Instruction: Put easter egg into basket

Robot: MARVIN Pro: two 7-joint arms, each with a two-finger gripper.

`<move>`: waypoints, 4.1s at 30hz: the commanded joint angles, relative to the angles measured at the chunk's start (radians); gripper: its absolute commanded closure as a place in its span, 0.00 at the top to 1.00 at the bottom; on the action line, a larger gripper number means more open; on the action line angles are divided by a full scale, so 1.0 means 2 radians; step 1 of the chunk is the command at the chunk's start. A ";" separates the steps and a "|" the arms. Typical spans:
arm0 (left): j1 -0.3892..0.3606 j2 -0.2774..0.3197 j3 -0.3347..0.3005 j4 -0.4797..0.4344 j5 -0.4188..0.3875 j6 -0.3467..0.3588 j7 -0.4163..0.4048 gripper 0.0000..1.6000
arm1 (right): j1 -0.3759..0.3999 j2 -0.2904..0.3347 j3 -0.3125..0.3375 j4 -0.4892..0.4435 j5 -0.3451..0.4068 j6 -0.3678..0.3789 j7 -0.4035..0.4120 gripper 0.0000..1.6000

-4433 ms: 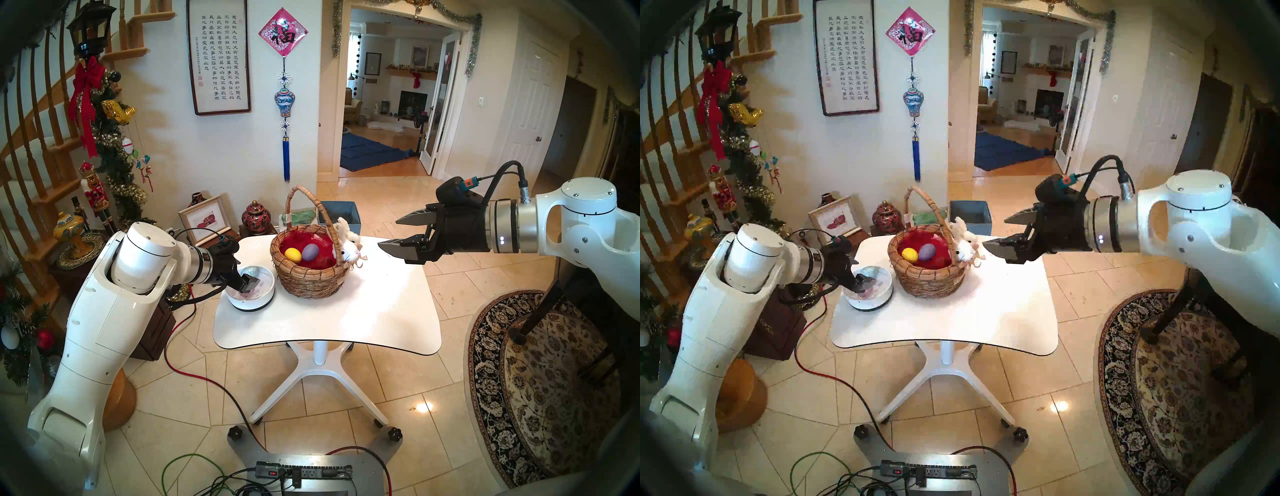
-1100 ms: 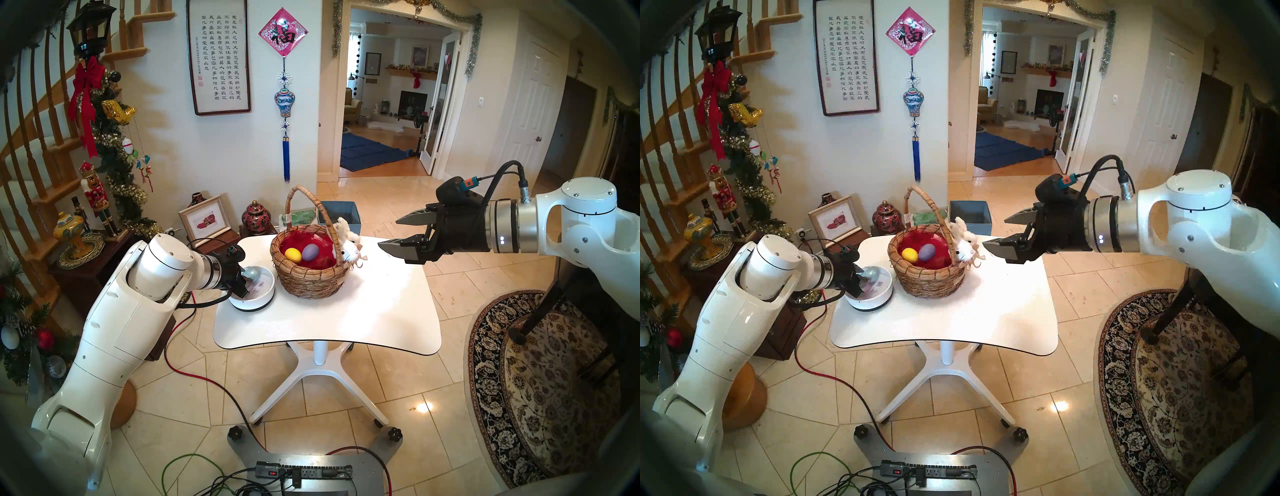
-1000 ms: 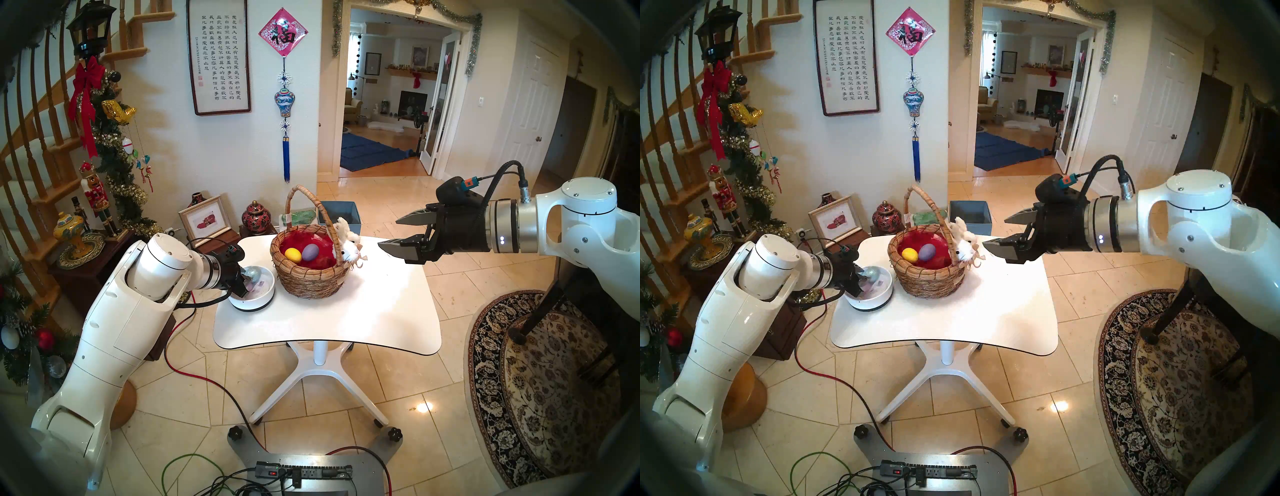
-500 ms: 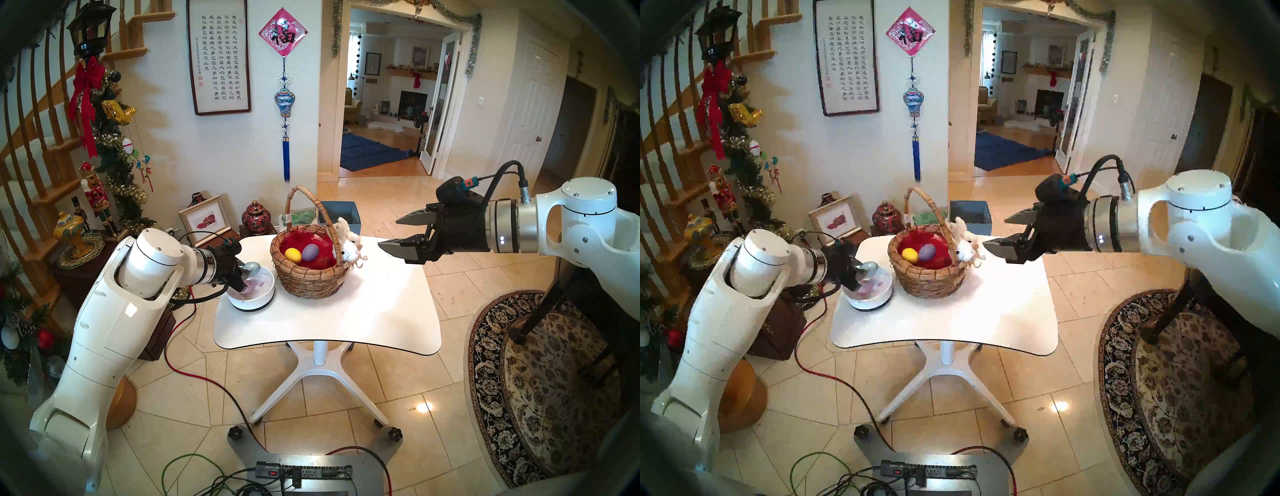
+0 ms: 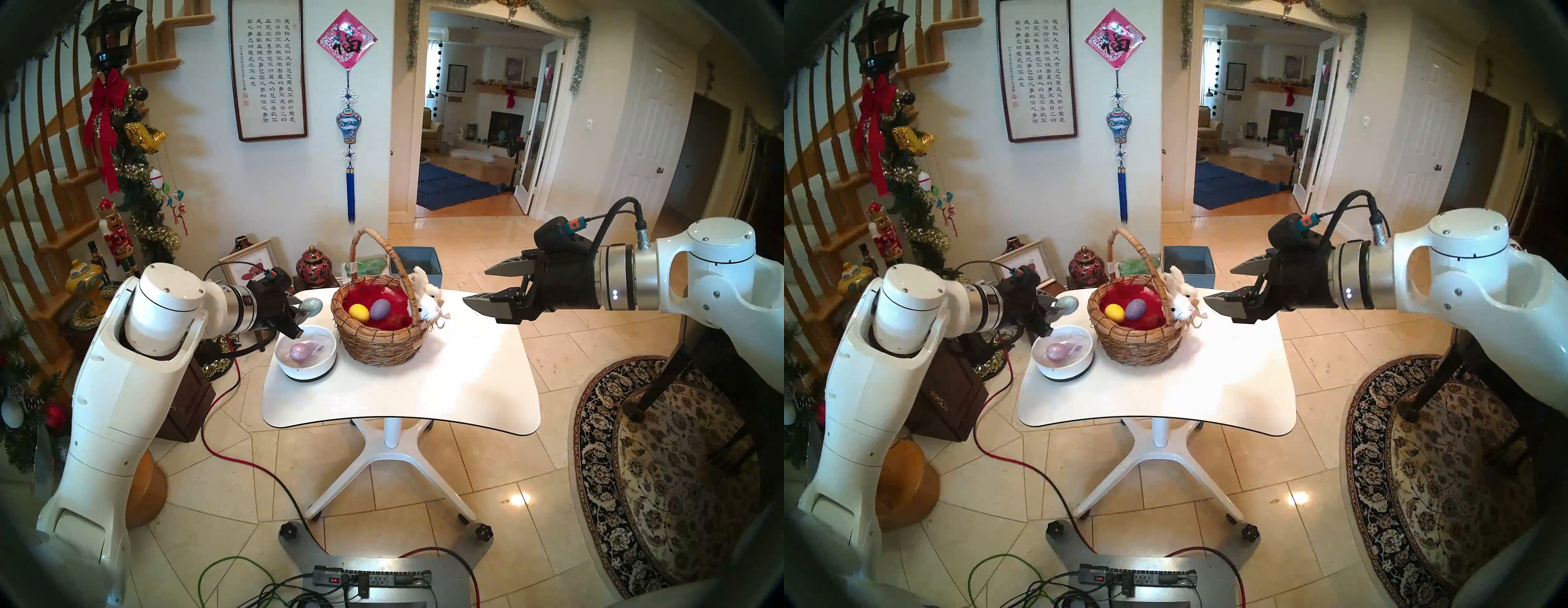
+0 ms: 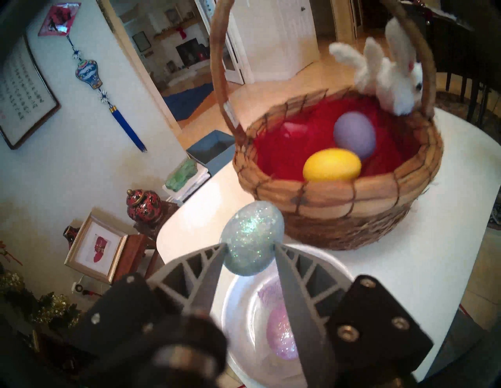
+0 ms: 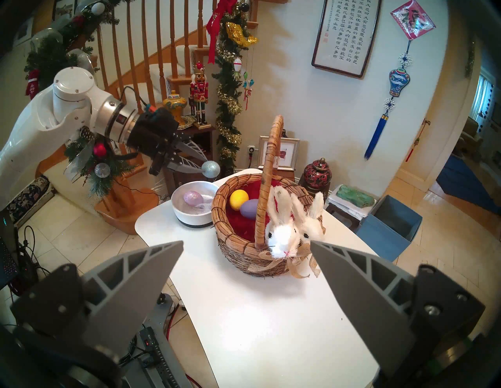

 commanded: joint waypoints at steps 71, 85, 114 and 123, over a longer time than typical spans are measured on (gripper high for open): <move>0.097 0.016 -0.093 -0.124 -0.053 0.097 -0.048 0.89 | 0.003 0.000 0.005 0.001 -0.001 -0.001 0.000 1.00; 0.158 0.024 -0.116 -0.135 -0.078 0.097 -0.035 0.93 | 0.003 0.000 0.005 0.001 -0.001 -0.001 0.001 1.00; 0.109 -0.016 -0.059 -0.061 -0.073 0.097 0.050 0.87 | 0.003 0.000 0.005 0.001 -0.001 -0.001 0.001 1.00; 0.105 -0.019 -0.053 -0.046 -0.074 0.097 0.062 0.86 | 0.003 0.000 0.005 0.001 -0.001 -0.001 0.001 1.00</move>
